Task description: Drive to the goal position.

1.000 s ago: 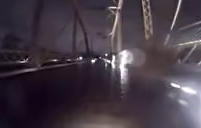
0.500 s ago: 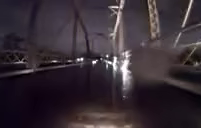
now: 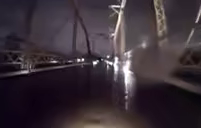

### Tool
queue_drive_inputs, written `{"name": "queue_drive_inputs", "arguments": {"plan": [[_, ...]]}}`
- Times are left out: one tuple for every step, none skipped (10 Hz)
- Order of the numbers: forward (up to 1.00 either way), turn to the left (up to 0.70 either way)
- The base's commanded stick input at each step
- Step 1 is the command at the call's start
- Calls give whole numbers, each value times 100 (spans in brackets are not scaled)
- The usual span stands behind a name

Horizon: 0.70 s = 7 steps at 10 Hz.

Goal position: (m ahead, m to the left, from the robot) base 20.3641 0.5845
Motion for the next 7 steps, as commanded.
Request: {"name": "queue_drive_inputs", "arguments": {"plan": [[100,0],[100,0],[100,0],[100,0],[100,0],[100,0],[100,0]]}}
